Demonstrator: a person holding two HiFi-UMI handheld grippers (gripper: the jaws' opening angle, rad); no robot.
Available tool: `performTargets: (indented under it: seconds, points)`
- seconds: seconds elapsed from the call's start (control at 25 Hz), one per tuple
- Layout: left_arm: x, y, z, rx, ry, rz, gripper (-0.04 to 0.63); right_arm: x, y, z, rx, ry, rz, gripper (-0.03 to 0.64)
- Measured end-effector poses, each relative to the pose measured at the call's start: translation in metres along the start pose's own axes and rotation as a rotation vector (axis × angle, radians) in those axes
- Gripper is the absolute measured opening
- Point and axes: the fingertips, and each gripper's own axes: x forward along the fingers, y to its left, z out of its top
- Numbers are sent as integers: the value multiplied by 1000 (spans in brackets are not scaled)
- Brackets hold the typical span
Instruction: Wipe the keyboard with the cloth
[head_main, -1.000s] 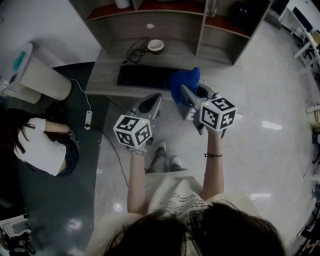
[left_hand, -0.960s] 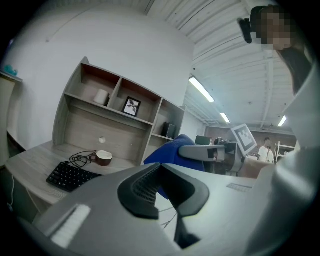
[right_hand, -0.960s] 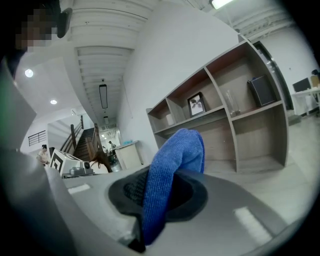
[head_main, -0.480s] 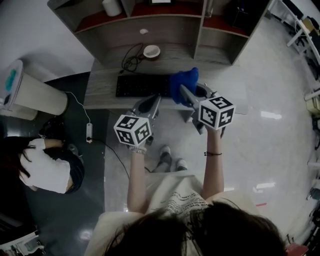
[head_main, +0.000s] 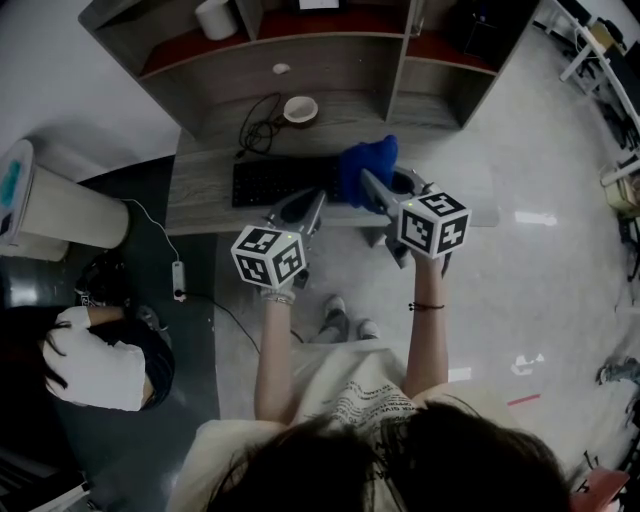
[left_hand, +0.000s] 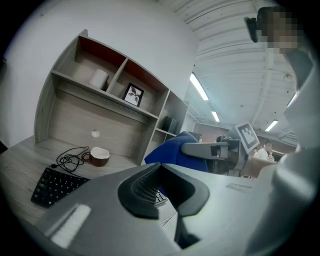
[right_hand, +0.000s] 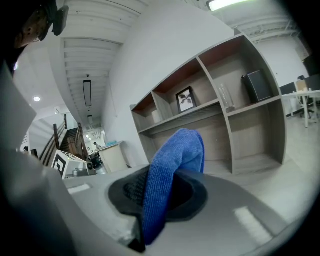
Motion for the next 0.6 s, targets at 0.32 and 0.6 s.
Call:
performTargets:
  seconds: [0.32, 0.6]
  points:
    - [7, 16, 3, 9, 23, -52, 3, 14, -3, 0, 19, -12, -46, 60]
    - [15, 19, 1, 8, 40, -89, 3, 17, -9, -6, 30, -10, -84, 60]
